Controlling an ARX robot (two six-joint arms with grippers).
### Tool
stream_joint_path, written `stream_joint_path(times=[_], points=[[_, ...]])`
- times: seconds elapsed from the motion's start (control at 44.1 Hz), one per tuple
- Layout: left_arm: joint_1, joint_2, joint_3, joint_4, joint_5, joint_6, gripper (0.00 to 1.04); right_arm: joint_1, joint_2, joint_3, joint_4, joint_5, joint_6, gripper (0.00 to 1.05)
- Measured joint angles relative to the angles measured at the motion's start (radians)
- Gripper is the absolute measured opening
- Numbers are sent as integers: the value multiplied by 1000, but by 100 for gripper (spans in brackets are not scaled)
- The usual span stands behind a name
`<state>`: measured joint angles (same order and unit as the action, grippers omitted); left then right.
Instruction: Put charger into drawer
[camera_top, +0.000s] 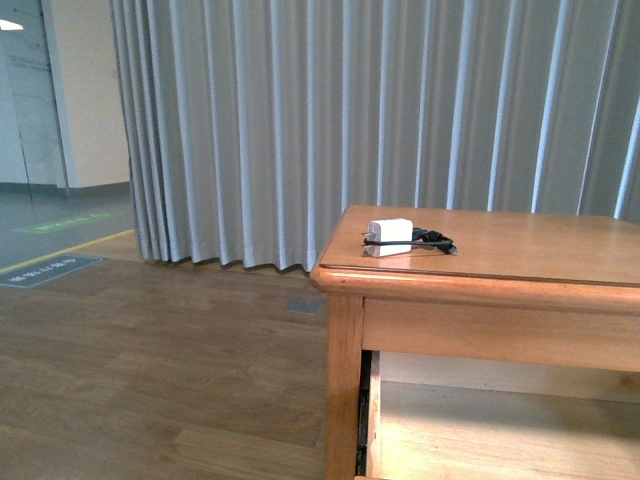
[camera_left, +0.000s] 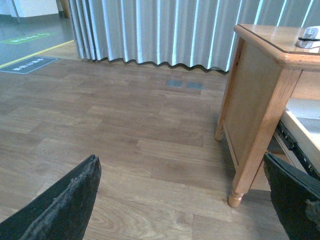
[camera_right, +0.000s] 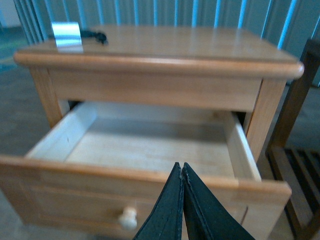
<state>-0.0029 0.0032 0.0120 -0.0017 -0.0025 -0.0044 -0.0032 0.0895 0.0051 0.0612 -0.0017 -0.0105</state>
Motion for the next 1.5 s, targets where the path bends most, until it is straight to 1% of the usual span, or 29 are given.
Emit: stream_joint_path(times=[0.068,0.409,0.567,0.59,0.636,0.658,0.681,0.704,0.749,0.84,0.863,0.885,0.976,1.021,1.067,1.226,1.362,1.498], points=[[0,0,0,0,0,0,99,0,-61,0,-53,0,0,2],[0,0,0,0,0,0,99,0,-85,0,-61,0,0,2],[-1,1,0,0,-8,0,99,0,-85,0,-61,0,0,36],[-29,19,2,2,-98,-30,99,0,-85,0,-61,0,0,42],[-127,117,16,51,-333,-117,99,0,-85,0,-61,0,0,52],[-172,183,27,90,-416,-156,99,0,-85,0,-61,1,0,57],[-205,249,41,135,-457,-188,99,0,-85,0,-61,0,0,63],[-229,320,60,186,-467,-206,99,0,-85,0,-61,0,0,68],[-248,444,102,269,-460,-225,99,0,-85,0,-61,0,0,77],[-260,647,190,390,-408,-244,99,0,-85,0,-61,0,0,91],[-264,722,225,431,-388,-243,99,0,-85,0,-61,0,0,96],[-267,773,250,458,-375,-240,99,0,-85,0,-61,0,0,98],[-280,987,366,526,-303,-235,99,0,-85,0,-61,0,1,96],[-291,1115,447,534,-248,-228,99,0,-85,0,-61,0,1,96],[-298,1196,504,533,-220,-225,99,0,-85,0,-61,0,1,96],[-341,1440,719,518,-168,-178,99,0,-85,0,-61,0,1,96],[-388,1600,915,474,-125,-129,99,0,-85,0,-61,0,1,96],[-426,1727,1083,446,-111,-106,99,0,-85,0,-61,0,1,96]])
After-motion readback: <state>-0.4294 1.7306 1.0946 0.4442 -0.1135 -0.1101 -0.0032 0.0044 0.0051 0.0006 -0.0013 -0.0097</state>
